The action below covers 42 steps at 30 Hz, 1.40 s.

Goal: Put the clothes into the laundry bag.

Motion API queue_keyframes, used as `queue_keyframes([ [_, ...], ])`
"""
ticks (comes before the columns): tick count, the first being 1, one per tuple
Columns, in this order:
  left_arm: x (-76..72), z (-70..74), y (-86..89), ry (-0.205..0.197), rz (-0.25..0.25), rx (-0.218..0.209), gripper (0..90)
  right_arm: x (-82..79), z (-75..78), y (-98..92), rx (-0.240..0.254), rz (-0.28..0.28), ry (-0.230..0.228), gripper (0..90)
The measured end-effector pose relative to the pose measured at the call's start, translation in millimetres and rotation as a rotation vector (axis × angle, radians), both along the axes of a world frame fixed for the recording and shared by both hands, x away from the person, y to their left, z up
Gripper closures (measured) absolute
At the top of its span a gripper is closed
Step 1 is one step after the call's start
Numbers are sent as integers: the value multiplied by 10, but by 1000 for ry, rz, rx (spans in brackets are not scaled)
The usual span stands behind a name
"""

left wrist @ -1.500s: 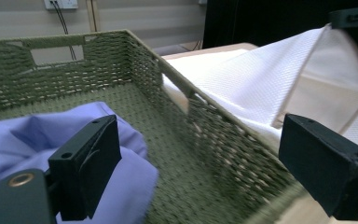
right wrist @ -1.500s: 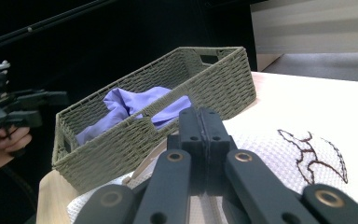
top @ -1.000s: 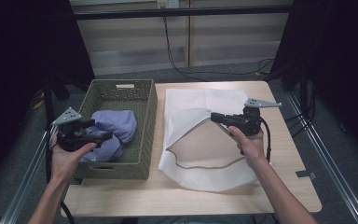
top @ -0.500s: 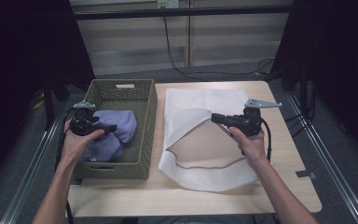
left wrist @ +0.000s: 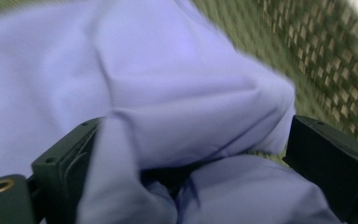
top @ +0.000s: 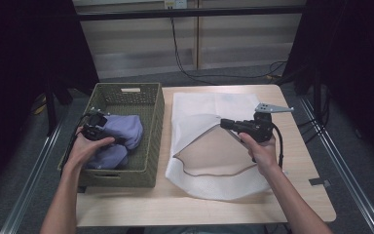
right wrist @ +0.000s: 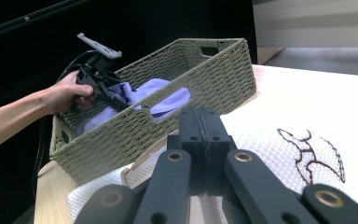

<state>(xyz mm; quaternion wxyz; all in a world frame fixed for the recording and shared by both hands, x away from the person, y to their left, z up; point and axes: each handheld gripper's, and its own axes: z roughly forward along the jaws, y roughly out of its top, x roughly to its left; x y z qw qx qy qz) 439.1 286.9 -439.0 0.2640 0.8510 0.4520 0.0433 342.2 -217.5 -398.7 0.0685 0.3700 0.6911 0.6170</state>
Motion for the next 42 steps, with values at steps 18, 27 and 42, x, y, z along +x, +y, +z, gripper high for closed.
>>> queue_keyframes([
  [18, 65, -172, -126, 95, -38, 137, 36, 6, -7, 3, 4, 8, -3, 900],
  [27, 49, -298, -192, 140, -88, 187, 15, 8, -16, 6, -4, 10, 0, 900],
  [42, 37, -404, -269, 156, -133, 289, 4, 5, -15, 8, -4, 11, -1, 900],
])
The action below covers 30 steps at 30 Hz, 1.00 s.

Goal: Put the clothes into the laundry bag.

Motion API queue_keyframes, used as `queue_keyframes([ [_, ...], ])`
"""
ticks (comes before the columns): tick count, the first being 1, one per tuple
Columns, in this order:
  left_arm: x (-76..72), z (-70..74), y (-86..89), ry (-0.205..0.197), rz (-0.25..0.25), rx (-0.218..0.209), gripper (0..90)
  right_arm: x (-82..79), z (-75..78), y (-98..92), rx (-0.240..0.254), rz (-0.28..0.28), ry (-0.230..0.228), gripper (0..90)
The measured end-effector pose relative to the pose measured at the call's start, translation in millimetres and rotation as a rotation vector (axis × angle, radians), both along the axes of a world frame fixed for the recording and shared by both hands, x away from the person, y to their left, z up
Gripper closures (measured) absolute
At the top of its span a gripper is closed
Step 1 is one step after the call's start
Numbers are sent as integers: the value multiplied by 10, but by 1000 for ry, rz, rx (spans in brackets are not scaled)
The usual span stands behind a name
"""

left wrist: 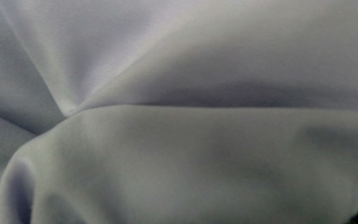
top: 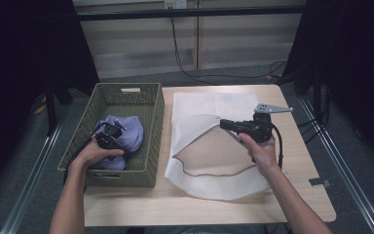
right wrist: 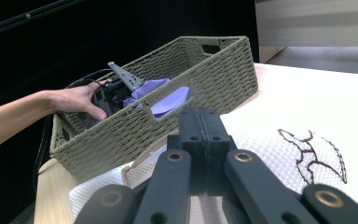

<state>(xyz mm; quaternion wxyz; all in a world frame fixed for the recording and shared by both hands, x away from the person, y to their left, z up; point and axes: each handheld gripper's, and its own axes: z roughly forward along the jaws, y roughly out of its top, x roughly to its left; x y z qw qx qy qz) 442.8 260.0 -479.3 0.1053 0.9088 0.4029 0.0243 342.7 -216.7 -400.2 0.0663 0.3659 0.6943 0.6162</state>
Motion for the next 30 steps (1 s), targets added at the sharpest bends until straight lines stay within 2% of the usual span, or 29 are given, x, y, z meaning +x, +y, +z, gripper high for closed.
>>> queue_keyframes([
  [1, 21, 36, -17, 10, 11, 27, 34, -1, 0, 0, 1, 0, 2, 900],
  [2, 21, 36, -17, 10, 11, 27, 112, -1, 0, 0, 1, 0, 2, 900],
  [4, 24, 69, -8, 15, 29, 39, 174, 5, -3, -3, 1, 0, 1, 900],
  [5, 20, 80, -8, 8, 30, 40, 174, 5, -3, -3, 1, 0, 1, 900],
  [6, 17, 112, 1, 17, 32, 33, 235, 5, -4, -3, 1, -1, 2, 900],
  [7, 11, 129, 11, 7, 39, 19, 335, 5, -4, -2, 0, -1, 3, 900],
  [8, 6, 155, 31, -4, 50, 22, 404, 6, -5, -1, -1, -1, 3, 900],
  [9, 6, 162, 44, -12, 61, 6, 519, 9, -7, 1, 0, 0, 1, 900],
  [10, 11, 175, 64, -8, 62, 9, 582, 10, -7, 2, 0, -1, 1, 900],
  [11, 14, 176, 70, -9, 71, 7, 608, 10, -8, 5, -1, 0, 1, 900],
  [14, 16, 191, 71, -11, 70, 2, 665, 11, -9, 6, -1, -2, 2, 900],
  [15, 8, 214, 70, -38, 55, -5, 683, 12, -7, 6, -1, -4, 2, 900],
  [16, 8, 214, 70, -38, 55, -5, 694, 12, -7, 6, -1, -4, 2, 900],
  [17, 1, 256, 70, -55, 54, -9, 694, 11, -6, 5, -1, -4, 1, 900],
  [18, -1, 284, 79, -75, 48, -31, 700, 11, -6, 5, -2, -4, 1, 900],
  [19, -13, 310, 77, -86, 75, -50, 703, 11, -5, 3, -2, -5, 2, 900],
  [20, -9, 326, 92, -98, 79, -65, 704, 11, -5, 2, -1, -6, 2, 900],
  [22, -10, 345, 116, -104, 75, -77, 707, 10, -4, 1, -2, -6, 1, 900],
  [23, -32, 351, 124, -106, 86, -102, 708, 5, 1, 0, -5, -7, 1, 900],
  [24, -32, 351, 124, -106, 86, -102, 709, 5, 1, 0, -5, -7, 1, 900],
  [25, -58, 379, 117, -130, 87, -130, 709, 5, 3, -1, -2, -7, 0, 900],
  [26, -70, 403, 116, -148, 76, -132, 709, 6, 3, -2, -3, -7, -1, 900],
  [27, -70, 403, 116, -148, 76, -132, 710, 6, 2, -3, -4, -8, -1, 900],
  [30, -104, 457, 123, -179, 65, -159, 713, 7, -1, -1, -4, -7, 1, 900],
])
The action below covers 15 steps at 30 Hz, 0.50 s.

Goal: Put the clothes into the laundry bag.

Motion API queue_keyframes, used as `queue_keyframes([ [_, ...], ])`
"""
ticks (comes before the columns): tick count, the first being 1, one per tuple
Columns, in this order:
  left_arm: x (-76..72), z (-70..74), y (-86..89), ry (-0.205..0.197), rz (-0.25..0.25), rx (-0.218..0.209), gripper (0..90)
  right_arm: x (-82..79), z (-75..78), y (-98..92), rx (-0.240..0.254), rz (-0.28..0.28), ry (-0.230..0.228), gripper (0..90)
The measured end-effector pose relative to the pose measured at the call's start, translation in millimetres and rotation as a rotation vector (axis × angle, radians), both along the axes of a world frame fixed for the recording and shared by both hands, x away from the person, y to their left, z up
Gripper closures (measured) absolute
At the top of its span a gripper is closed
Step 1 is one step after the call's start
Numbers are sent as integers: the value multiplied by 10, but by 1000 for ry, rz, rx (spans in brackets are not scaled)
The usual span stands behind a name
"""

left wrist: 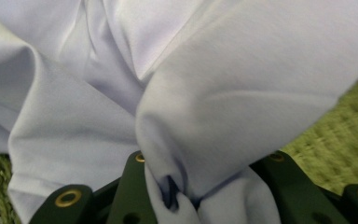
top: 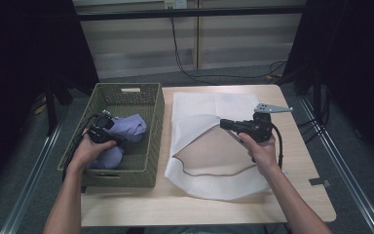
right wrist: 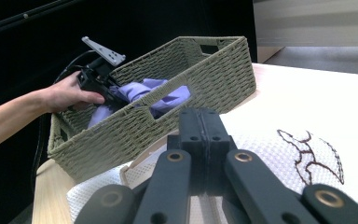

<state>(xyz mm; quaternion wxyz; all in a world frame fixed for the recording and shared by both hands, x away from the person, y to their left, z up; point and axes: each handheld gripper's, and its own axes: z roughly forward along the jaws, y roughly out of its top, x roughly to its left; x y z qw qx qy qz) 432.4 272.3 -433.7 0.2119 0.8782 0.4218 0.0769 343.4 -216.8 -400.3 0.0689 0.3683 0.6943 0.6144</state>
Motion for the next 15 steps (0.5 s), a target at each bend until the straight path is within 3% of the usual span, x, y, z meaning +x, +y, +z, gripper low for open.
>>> queue_keyframes([
  [9, -67, 134, 55, -73, 21, -55, 715, -3, 0, 3, 0, -1, 1, 900],
  [11, -92, 157, 79, -83, 30, -92, 717, -5, 0, 6, -1, 0, 2, 900],
  [13, -109, 170, 95, -112, 36, -90, 718, -6, -1, 7, -2, -2, 2, 900],
  [14, -140, 178, 108, -133, 49, -112, 718, -8, -1, 7, -4, -3, -1, 900],
  [15, -140, 178, 108, -133, 49, -112, 718, -8, -1, 7, -4, -3, -1, 900],
])
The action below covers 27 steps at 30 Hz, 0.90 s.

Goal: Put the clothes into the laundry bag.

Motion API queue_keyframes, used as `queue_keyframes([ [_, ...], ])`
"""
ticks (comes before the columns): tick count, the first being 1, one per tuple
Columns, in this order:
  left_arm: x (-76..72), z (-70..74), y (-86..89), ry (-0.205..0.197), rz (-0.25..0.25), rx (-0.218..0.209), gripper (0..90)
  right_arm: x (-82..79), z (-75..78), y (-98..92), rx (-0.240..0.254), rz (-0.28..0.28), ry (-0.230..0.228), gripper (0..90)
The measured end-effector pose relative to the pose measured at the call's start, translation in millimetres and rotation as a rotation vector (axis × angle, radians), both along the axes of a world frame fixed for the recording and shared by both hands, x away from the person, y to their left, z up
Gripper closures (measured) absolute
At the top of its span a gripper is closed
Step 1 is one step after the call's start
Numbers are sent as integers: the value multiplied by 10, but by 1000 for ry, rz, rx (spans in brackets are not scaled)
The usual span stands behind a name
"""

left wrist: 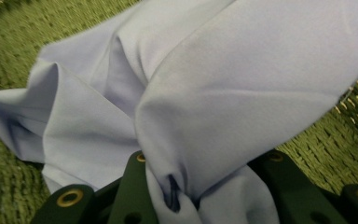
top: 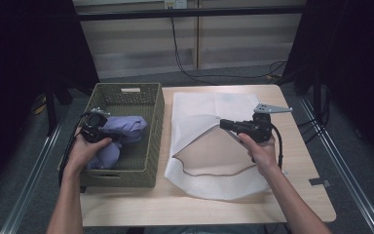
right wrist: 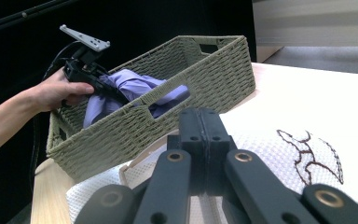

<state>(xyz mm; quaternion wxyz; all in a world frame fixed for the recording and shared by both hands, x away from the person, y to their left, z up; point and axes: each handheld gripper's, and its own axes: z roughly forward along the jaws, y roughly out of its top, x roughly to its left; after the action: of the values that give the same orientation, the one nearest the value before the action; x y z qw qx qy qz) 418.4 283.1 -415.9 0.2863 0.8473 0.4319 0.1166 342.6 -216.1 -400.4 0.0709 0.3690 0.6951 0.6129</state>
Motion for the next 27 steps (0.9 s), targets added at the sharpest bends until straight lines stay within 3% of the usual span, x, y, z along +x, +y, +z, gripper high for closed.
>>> queue_keyframes([
  [2, -21, 6, 9, -16, 10, -18, 718, 0, 2, -3, 2, -2, 0, 900],
  [3, -31, 16, 14, -26, 6, -1, 718, 2, 1, -4, 2, -2, -1, 900],
  [6, -56, 60, 28, -40, 10, -14, 718, 1, 1, -3, 3, -2, -1, 900],
  [12, -104, 107, 104, -69, 23, -96, 717, -1, -3, 5, 0, 1, -3, 900],
  [17, -129, 179, 137, -91, 30, -108, 718, 2, -13, 13, 3, 7, 2, 900],
  [20, -139, 198, 139, -107, 38, -142, 718, 1, -11, 14, 3, 5, 1, 900],
  [23, -142, 214, 152, -111, 28, -136, 718, 1, -10, 17, 2, 5, -3, 900],
  [27, -144, 223, 173, -121, 51, -171, 718, 0, -13, 32, 0, 6, 0, 900],
])
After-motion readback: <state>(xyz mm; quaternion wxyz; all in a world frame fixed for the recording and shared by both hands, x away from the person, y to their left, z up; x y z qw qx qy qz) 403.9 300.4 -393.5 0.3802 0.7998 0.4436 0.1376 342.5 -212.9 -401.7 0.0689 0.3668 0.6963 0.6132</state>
